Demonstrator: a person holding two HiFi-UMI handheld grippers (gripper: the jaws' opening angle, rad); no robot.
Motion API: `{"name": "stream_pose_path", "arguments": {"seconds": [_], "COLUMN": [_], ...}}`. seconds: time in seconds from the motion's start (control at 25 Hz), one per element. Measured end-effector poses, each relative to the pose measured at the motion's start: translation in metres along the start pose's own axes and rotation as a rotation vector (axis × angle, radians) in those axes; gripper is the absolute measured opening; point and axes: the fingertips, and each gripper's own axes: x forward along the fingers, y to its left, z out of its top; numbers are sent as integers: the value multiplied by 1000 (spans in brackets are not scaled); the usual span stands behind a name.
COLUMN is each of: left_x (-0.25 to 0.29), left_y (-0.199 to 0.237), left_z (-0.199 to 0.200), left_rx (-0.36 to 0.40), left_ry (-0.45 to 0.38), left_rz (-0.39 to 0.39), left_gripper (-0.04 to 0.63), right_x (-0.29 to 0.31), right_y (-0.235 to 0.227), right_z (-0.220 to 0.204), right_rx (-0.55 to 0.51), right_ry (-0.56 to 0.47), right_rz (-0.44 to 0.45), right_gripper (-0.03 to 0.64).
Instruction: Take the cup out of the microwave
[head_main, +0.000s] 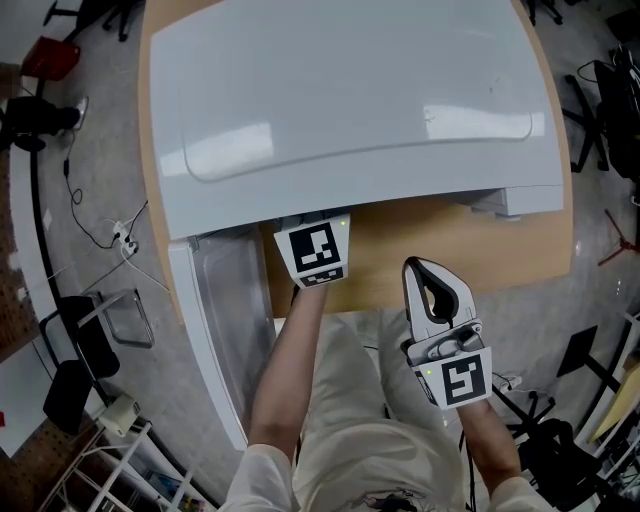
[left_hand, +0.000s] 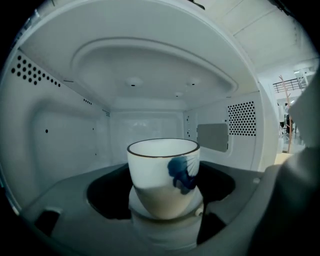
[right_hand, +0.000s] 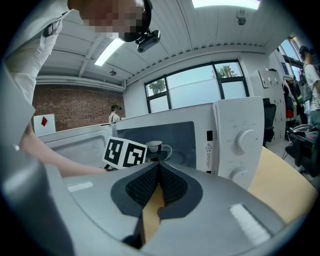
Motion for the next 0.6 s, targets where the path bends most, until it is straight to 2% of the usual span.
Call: {"name": "stream_pose_path", "arguments": {"seconds": [0.2,0.36,0.48,0.6], "left_x": [-1,-7,-13,-24], "left_y": [-2,-3,-3,-5], "left_z": [1,3,10,11], "left_rx": [10,3,-6,-5], "left_ry": [7,8,-26,-14], "left_rz": [-7,-6,-2,-3], "left_gripper": [383,383,383,384], "right_x": [1,-3,-5,-9], "right_y": [1,3,4,6], "right_z": [5,8,11,14], "right_rx": [-12,-26,-28,-29], "right_ry": [-2,-12,-14,-10], "right_rz": [-12,8,15,19], "right_gripper": [8,6,8,6]}}
